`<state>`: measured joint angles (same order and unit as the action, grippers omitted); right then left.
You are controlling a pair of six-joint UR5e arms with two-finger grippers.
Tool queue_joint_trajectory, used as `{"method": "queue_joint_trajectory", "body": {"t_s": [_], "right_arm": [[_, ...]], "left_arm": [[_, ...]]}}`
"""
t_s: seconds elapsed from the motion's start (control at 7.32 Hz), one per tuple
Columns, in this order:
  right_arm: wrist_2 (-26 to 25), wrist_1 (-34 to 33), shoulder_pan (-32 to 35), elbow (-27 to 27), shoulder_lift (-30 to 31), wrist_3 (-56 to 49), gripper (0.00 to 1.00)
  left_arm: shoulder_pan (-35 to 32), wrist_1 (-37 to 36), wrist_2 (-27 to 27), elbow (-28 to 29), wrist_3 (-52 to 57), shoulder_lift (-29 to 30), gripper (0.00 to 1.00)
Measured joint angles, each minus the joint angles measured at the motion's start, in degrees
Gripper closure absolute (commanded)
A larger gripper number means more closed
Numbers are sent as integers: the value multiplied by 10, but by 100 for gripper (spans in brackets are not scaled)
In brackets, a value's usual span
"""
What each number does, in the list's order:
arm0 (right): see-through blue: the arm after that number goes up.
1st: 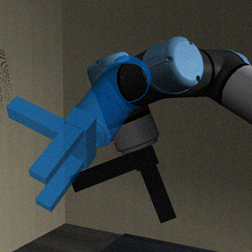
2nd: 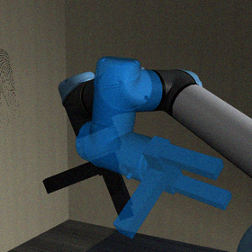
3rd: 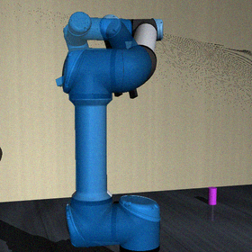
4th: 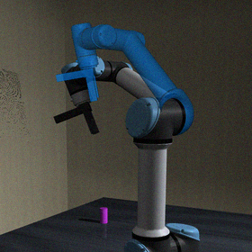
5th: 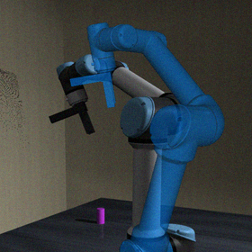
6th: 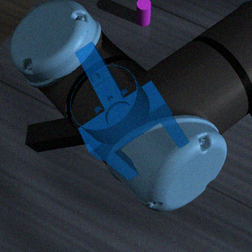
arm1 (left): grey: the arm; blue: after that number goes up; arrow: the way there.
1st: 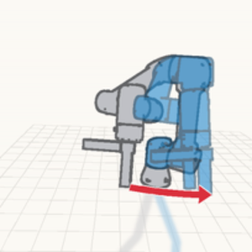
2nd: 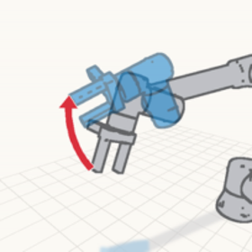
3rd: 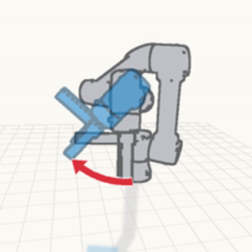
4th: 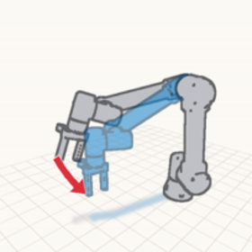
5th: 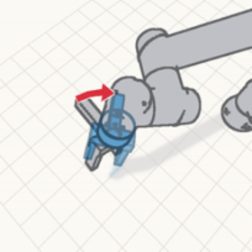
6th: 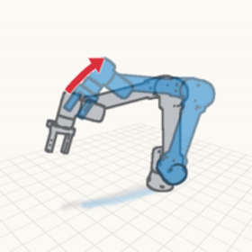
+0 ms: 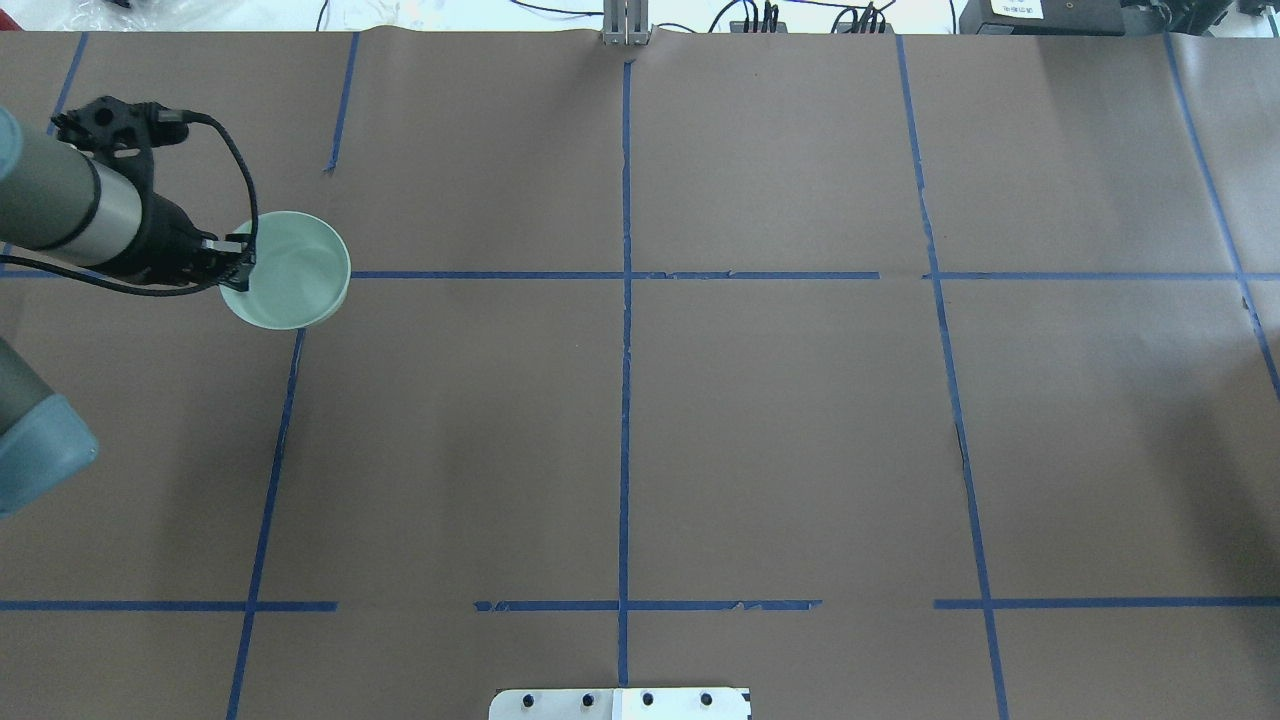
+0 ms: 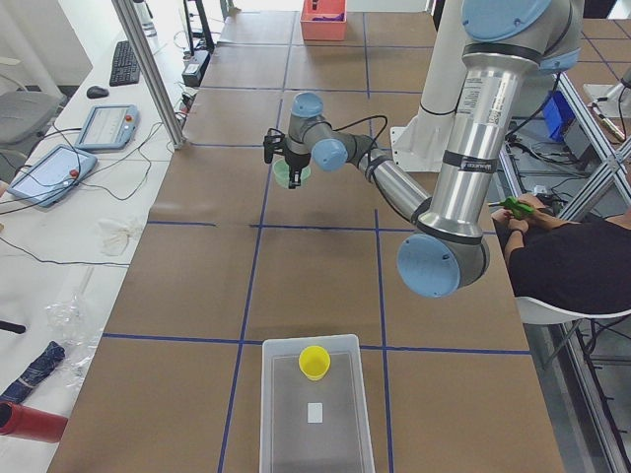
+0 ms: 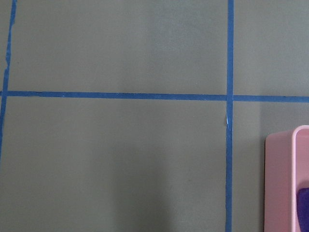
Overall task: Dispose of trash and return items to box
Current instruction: 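Carry the green bowl to the clear box and lower it in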
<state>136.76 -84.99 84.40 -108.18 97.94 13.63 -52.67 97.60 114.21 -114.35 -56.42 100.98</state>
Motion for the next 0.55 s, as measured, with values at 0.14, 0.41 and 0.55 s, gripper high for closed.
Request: {"method": "queue_joint_trajectory", "body": {"t_s": [0.14,0.41,0.55], "right_arm": [[0,0,0,0,-2,0,0],[0,0,0,1,-6,0,0],[0,0,0,0,-7,-1,0]], "left_arm": [[-33,-4,2,-3,58,-20,100],[-98,-4,1,-2,195,-74,100],[-132,-3,-1,4,277,-104,100]]}}
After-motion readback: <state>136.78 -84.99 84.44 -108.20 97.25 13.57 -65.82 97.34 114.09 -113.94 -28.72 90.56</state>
